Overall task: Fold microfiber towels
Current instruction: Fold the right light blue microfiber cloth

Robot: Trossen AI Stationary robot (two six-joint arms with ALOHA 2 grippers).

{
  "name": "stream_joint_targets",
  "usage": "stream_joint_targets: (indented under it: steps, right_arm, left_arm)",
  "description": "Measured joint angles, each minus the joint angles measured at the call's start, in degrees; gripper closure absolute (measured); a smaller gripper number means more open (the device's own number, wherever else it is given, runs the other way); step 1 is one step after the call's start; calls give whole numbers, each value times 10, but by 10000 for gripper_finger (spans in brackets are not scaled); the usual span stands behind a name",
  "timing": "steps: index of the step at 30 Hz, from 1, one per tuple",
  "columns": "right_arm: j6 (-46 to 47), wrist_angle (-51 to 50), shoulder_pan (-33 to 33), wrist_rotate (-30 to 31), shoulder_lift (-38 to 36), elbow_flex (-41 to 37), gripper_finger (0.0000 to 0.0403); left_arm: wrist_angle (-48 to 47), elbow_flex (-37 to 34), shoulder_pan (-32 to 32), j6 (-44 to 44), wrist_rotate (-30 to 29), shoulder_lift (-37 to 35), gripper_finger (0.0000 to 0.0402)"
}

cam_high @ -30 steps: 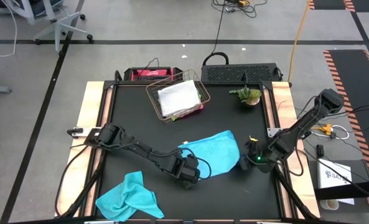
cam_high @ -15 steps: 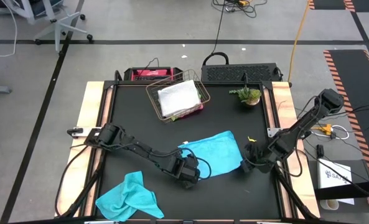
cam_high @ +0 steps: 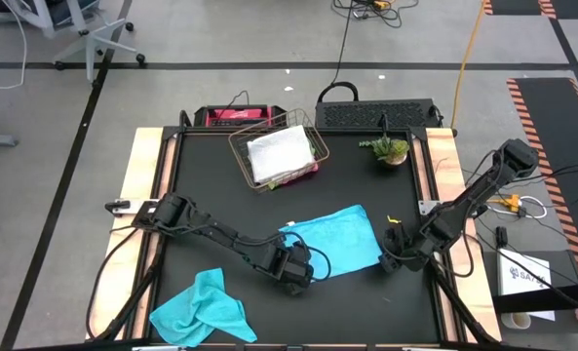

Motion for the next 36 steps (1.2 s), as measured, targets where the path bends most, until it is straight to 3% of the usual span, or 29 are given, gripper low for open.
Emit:
stream_joint_targets:
  steps: [10, 23, 28, 33, 36]
  right_arm:
    - [24, 0, 0, 94, -5, -2, 266]
    - [80, 134, 0, 111, -5, -72, 272]
    - [78, 136, 0, 110, -5, -72, 312]
    - [58, 135, 0, 111, -4, -73, 386]
    - [54, 133, 0, 111, -4, -68, 392]
  left_arm:
    - [0, 0, 0, 4, 0, 0, 393]
    - [0, 0, 0, 4, 0, 0, 386]
    - [0, 0, 0, 6, 0, 0, 397]
    - [0, 0, 0, 17, -2, 0, 384]
    - [-1, 0, 0, 18, -2, -3, 387]
